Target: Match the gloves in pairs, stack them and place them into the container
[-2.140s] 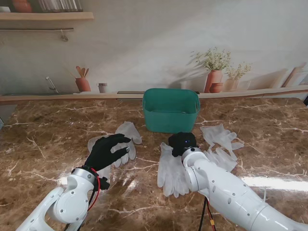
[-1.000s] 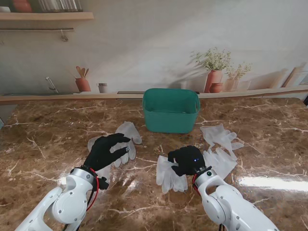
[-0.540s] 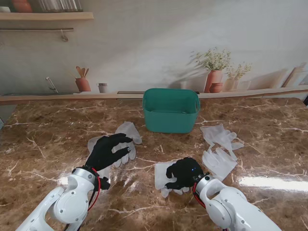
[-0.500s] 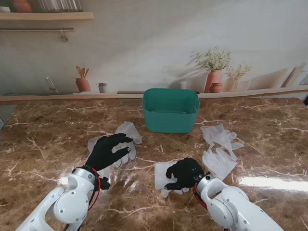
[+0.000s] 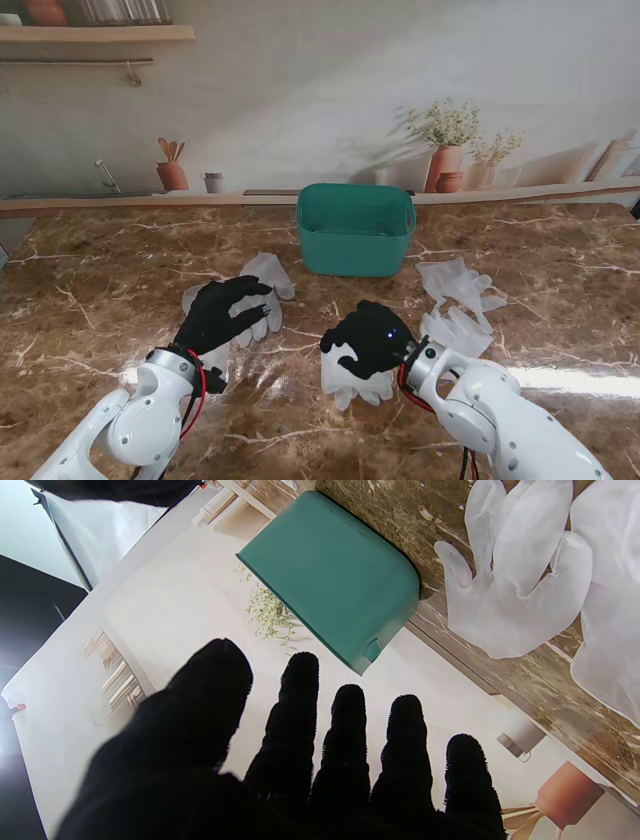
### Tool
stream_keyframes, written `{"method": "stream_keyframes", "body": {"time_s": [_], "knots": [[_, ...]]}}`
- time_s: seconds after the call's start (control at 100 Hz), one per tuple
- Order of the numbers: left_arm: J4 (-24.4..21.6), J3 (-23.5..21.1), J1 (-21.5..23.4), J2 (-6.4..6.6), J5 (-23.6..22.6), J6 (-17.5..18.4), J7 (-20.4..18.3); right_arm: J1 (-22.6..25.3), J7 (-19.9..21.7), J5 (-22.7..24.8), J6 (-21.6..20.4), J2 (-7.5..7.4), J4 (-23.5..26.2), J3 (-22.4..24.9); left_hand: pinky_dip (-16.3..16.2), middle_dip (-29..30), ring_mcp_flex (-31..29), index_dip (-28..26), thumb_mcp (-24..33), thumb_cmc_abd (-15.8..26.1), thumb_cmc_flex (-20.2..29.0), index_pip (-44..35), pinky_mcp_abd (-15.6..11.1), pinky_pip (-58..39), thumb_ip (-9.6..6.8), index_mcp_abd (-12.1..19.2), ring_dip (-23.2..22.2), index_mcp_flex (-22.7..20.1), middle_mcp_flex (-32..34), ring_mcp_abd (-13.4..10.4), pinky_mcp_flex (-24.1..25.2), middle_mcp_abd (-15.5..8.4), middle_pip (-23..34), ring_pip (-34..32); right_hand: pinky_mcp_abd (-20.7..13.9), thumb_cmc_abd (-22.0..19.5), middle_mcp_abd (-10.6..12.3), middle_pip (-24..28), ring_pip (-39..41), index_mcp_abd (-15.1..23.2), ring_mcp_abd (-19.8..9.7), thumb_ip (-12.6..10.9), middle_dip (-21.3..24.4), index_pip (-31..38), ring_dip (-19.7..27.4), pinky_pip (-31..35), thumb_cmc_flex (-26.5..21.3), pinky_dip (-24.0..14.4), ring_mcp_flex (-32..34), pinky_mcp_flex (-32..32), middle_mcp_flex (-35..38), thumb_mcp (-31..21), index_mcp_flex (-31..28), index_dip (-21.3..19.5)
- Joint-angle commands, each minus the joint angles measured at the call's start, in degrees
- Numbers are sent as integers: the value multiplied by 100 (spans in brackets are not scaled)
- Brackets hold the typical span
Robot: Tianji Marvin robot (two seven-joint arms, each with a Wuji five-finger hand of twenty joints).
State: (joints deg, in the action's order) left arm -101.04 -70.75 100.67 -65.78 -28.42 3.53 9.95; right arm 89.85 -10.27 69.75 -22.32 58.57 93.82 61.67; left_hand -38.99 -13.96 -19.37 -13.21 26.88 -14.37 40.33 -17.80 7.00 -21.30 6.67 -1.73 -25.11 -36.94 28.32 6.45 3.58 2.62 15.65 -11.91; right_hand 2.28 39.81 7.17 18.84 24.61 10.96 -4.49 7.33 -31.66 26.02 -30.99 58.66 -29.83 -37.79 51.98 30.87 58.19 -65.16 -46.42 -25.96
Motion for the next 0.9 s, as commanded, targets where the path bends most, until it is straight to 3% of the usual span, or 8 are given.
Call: {"method": "stream_keyframes", "body": {"time_s": [0.0, 0.04, 0.09, 0.16, 0.36, 0.58, 0.77, 0.89], "knots": [[-55, -29, 77, 7, -32, 14, 28, -247, 277, 26, -82, -28, -28, -83, -91, 78, 114, 2, -165, 207, 134, -42, -30, 200, -171, 128, 75, -104, 7, -309, 112, -129, -123, 160, -111, 317, 155, -132, -256, 34, -183, 229, 43, -202, 199, -250, -403, 197, 82, -21, -181, -818, 218, -120], [-66, -50, 96, 8, -46, 16, 33, -420, 154, 121, -140, -47, -168, -268, -93, 78, 111, 2, -165, 208, 131, -40, -31, 201, -171, 139, 75, -99, 10, -316, 110, -145, -122, 159, -185, 374, 233, -186, -400, 143, -257, 33, 302, -318, 258, -396, -690, 253, 50, -23, -265, -1029, 283, -72], [-74, -76, 116, 9, -58, 17, 37, -683, -107, 260, -188, -76, -398, -548, -97, 78, 104, 2, -159, 201, 139, -42, -27, 201, -172, 124, 74, -106, 19, -300, 107, -134, -121, 155, -262, 458, 292, -219, -643, 219, -343, -50, 561, -409, 388, -595, -967, 325, -53, -81, -445, -1230, 382, 12], [-81, -106, 134, 12, -57, 13, 22, -978, -141, 321, -260, -114, -640, -865, -97, 80, 112, 3, -159, 206, 134, -39, -34, 208, -171, 135, 76, -106, 17, -303, 112, -141, -127, 158, -340, 597, 251, -401, -958, 196, -369, -82, 762, -599, 636, -897, -1137, 422, -394, -284, -855, -1335, 638, 171], [-103, -149, 167, 17, -66, 17, 5, -1596, -230, 300, -349, -168, -1193, -1582, -105, 81, 107, 3, -149, 203, 129, -39, -40, 210, -170, 139, 78, -104, 23, -316, 108, -164, -129, 158, -289, 884, 137, -826, -1601, 70, -468, -56, 1347, -1018, 1318, -1461, -890, 557, -1215, -772, -1891, -1349, 1353, 542], [-133, -158, 193, 14, -52, -15, 7, -2026, -90, 416, -374, -265, -1510, -2095, -109, 82, 97, 1, -136, 202, 121, -44, -25, 214, -167, 144, 78, -114, 44, -316, 104, -177, -129, 159, -199, 879, 82, -810, -1768, 101, -535, -27, 1849, -1300, 1797, -1731, -758, 552, -1881, -1118, -2616, -1038, 1699, 693], [-142, -157, 188, 17, -31, -36, -19, -2313, 80, 436, -359, -332, -1720, -2467, -109, 85, 98, 1, -132, 207, 118, -46, -29, 220, -164, 139, 80, -123, 35, -312, 106, -175, -137, 163, -173, 946, 2, -727, -1710, 221, -470, 4, 1971, -1309, 1836, -1787, -703, 518, -2179, -1279, -2915, -939, 1625, 653], [-145, -166, 181, 24, -37, -39, -56, -2453, 107, 449, -338, -367, -1842, -2665, -108, 87, 100, 2, -136, 217, 124, -42, -26, 225, -164, 146, 82, -115, 27, -310, 109, -172, -141, 166, -203, 1024, -200, -547, -1451, 410, -273, 24, 1919, -635, 1670, -1791, -669, 356, -2818, -1503, -3406, -935, 1096, 102]]}}
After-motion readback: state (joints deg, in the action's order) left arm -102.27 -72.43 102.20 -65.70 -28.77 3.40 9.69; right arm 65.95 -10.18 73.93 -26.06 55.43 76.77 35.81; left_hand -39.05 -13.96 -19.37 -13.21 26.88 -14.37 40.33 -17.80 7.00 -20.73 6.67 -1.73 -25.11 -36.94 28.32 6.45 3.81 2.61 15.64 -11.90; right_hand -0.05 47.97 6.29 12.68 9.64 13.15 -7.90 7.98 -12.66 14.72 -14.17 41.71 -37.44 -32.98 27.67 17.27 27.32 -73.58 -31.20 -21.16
